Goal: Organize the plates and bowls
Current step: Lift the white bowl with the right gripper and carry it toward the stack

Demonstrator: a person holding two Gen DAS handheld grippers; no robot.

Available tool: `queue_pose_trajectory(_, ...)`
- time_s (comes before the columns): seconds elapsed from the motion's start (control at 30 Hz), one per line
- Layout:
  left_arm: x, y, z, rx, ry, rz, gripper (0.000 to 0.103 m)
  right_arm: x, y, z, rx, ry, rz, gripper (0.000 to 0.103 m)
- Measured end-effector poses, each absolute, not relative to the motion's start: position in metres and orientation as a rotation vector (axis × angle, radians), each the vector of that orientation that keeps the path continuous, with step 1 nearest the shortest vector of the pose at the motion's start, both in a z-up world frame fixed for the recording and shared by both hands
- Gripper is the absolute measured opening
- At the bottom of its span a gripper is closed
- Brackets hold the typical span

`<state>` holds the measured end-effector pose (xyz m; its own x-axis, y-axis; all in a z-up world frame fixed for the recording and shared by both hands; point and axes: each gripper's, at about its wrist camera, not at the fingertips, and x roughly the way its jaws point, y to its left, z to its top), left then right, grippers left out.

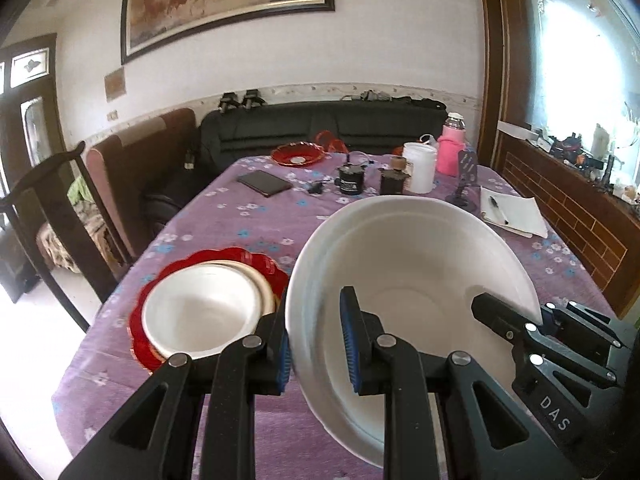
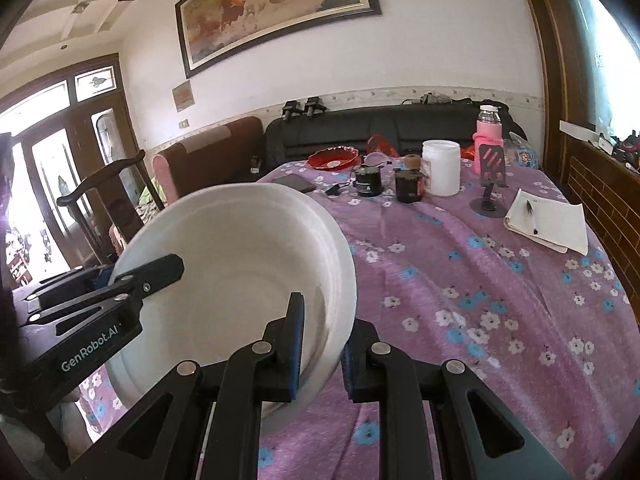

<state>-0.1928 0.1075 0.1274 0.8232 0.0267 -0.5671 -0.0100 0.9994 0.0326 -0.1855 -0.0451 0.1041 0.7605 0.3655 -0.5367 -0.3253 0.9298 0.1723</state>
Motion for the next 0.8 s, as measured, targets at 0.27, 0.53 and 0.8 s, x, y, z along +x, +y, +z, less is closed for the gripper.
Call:
queue_pose_trajectory(0.27,-0.199,0.127,0.127,0.003,0.601,0.04,0.021,-0.187,-0.025,0.105,0.046,0.606,0.393,0.018)
queue_pose_trajectory(0.53,-0.203,0.15,0.123,-0.026,0.614,0.07,0.021,-0.189,-0.004,0.107,0.011,0.604,0.416,0.018)
queue_pose_trajectory(0.8,-0.205,0.169,0.12,-0.055,0.619,0.091,0.021,-0.189,0.016,0.109,-0.017,0.602,0.437,0.018)
